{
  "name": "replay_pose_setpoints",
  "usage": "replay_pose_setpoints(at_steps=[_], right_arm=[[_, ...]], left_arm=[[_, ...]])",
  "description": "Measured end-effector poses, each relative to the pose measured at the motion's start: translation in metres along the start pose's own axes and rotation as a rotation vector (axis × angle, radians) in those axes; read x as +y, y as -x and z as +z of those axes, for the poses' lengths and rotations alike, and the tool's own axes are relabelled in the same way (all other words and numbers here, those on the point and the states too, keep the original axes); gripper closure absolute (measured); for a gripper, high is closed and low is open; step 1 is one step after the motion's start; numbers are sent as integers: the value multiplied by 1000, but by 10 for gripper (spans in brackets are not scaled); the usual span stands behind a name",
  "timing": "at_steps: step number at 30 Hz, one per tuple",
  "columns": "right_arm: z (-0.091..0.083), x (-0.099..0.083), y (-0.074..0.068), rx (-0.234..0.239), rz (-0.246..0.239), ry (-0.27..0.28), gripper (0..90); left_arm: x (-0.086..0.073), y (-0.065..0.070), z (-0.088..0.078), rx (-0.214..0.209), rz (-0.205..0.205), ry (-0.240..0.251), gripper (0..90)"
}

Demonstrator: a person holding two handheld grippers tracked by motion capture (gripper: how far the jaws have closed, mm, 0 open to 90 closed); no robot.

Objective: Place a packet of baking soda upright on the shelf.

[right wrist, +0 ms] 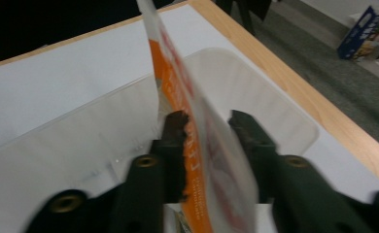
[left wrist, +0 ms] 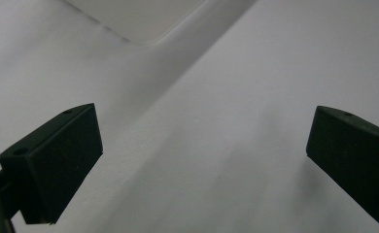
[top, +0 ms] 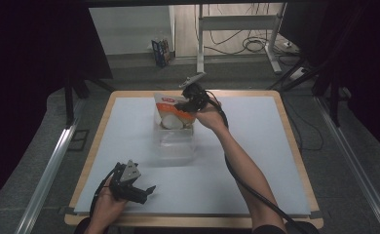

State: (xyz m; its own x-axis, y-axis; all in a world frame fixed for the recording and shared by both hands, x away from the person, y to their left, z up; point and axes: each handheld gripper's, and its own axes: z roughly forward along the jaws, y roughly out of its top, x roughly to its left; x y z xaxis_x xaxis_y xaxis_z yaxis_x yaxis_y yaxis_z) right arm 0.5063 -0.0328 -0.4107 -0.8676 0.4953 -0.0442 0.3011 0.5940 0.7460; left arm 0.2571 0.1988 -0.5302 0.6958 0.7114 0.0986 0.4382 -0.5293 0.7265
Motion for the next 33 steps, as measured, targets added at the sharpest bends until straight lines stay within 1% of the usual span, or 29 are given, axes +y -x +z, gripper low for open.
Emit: replay_pose_setpoints(at_steps=[3,4,6,8,9,10,14,17,18,20,26,30,31,32,33], right_arm=[[0,1,-1,-38,-6,-7,455],[0,0,-1,-47,2,-5,417],[0,0,-1,-51,7,-2,339],[-1,0,-2,-57,6,0,283],[-1,0,-2,-61,-5,-1,246],[-2,0,-2,-65,-6,-4,226],[-4,-1,-4,-68,-10,-5,172],[-6,-2,-3,-70,-3,-3,140],[-6,-2,-3,-74,3,-2,133],[-8,-2,-2,-76,-5,-1,115],[-13,-3,-2,-79,1,4,64],[-18,-3,-1,-88,-14,6,38],[-20,-4,-2,-91,-3,7,34],[-20,-4,-1,-89,-6,18,27],[-22,-4,-1,-84,4,17,23]], left_arm=[[0,1,0,1,1,-2,0],[0,1,0,1,2,-2,0],[0,1,0,1,3,-3,0],[0,1,1,2,4,-4,0],[0,1,1,2,4,-5,0],[0,1,1,2,3,-4,0],[0,1,1,2,5,-5,0],[0,1,1,2,6,-4,0],[0,1,1,2,5,-4,0],[0,1,1,3,6,-5,0],[0,1,1,3,6,-4,0],[0,1,1,3,6,-4,0],[0,1,1,3,7,-5,0],[0,1,1,3,7,-5,0],[0,1,1,3,7,-5,0]])
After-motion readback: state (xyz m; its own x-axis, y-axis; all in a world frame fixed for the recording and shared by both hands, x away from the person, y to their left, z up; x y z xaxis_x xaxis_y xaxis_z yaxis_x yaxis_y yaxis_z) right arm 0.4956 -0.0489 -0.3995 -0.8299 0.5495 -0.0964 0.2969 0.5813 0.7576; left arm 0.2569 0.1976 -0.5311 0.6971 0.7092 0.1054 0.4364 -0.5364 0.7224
